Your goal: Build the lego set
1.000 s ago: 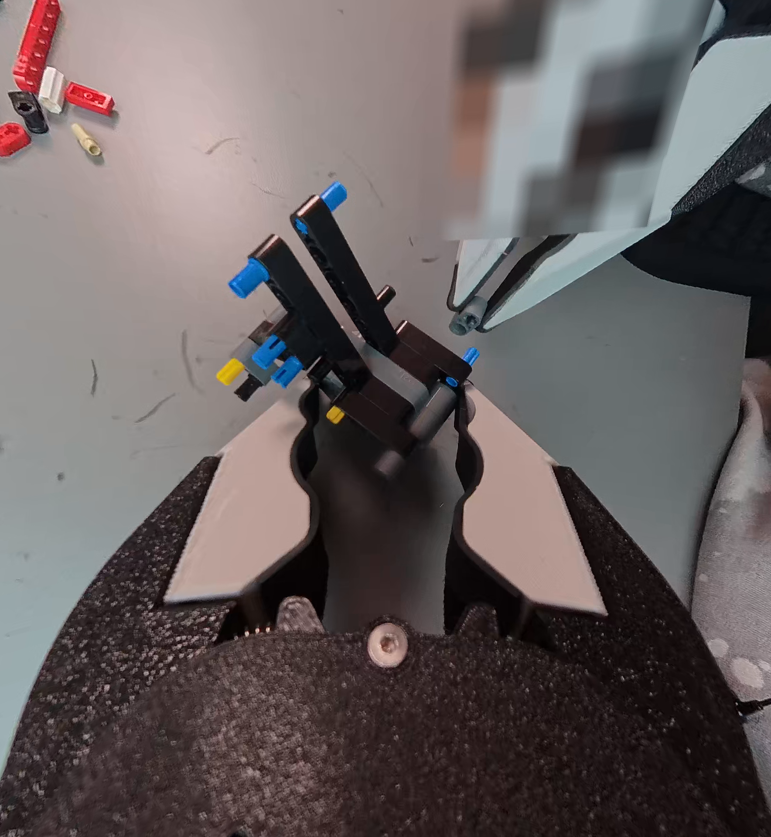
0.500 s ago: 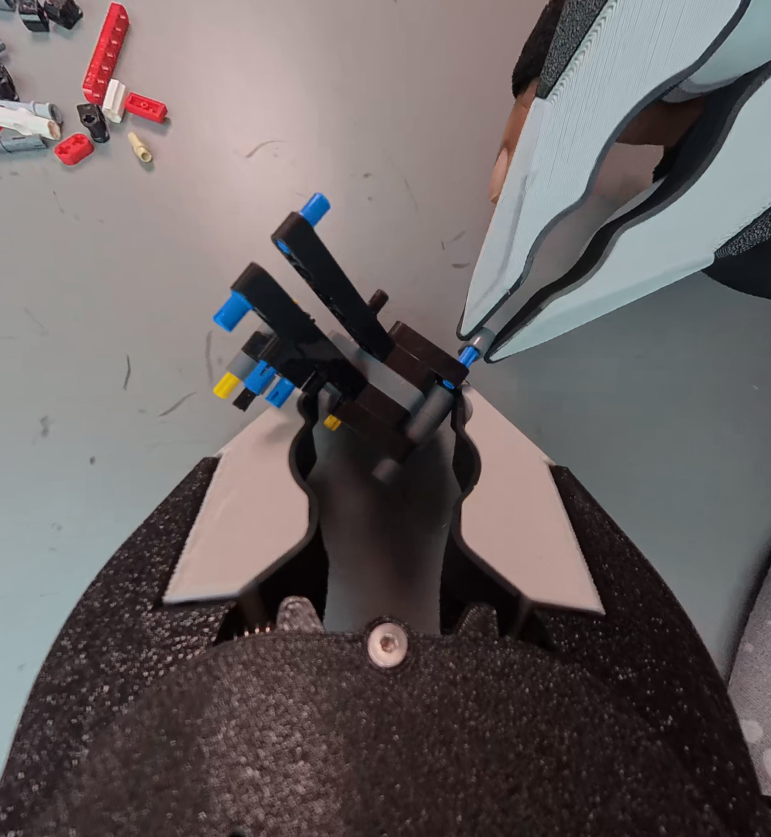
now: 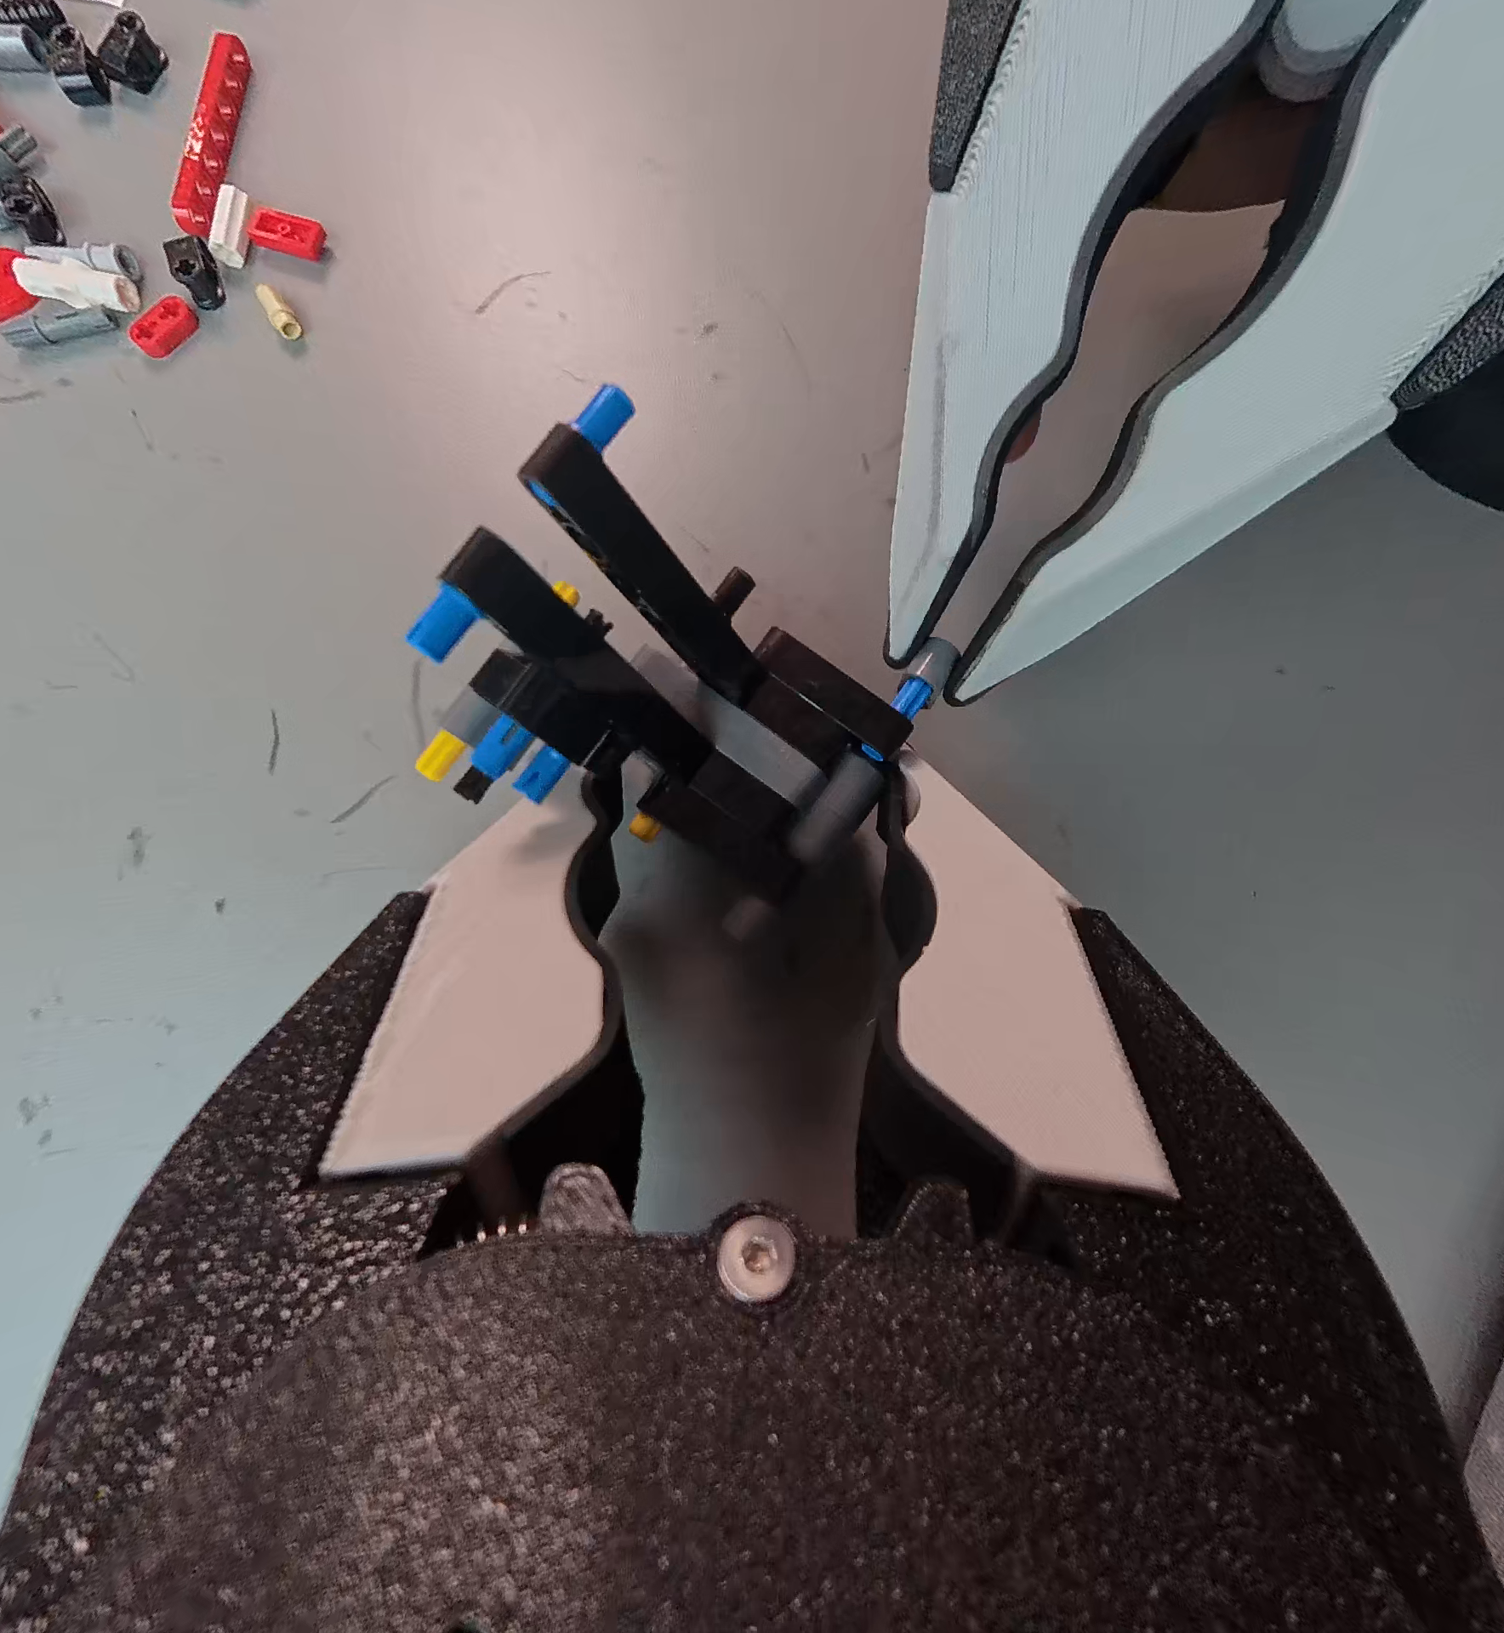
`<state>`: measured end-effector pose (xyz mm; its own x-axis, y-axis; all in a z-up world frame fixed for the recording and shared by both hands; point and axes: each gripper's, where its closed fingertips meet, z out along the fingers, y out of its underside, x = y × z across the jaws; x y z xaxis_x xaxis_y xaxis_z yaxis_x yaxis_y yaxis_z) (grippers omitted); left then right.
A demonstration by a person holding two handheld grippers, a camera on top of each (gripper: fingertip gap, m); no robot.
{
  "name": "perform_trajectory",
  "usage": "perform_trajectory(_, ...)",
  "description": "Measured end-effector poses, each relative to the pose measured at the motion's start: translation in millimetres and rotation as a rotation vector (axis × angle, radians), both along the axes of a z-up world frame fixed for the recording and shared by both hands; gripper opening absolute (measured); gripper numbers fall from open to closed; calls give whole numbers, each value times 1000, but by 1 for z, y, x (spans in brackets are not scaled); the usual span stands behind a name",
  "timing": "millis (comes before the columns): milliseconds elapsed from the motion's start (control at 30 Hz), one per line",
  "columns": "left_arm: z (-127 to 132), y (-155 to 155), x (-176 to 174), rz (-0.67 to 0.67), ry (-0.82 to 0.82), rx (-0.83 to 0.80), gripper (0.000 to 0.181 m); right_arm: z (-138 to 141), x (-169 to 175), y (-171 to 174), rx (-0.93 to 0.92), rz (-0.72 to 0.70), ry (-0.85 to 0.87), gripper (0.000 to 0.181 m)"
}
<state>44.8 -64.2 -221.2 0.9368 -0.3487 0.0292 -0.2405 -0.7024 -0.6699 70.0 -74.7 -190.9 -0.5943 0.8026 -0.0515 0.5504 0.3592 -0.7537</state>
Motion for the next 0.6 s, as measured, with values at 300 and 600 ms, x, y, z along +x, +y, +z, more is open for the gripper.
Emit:
perform_trajectory(300,1,-1,0,1,-17,-26,50,5,-4,-3,-99,0,-55,7)
perform_trajectory(600,0,2,-3,24,13,-66,50,3,-6,2,71,-58,-133,6)
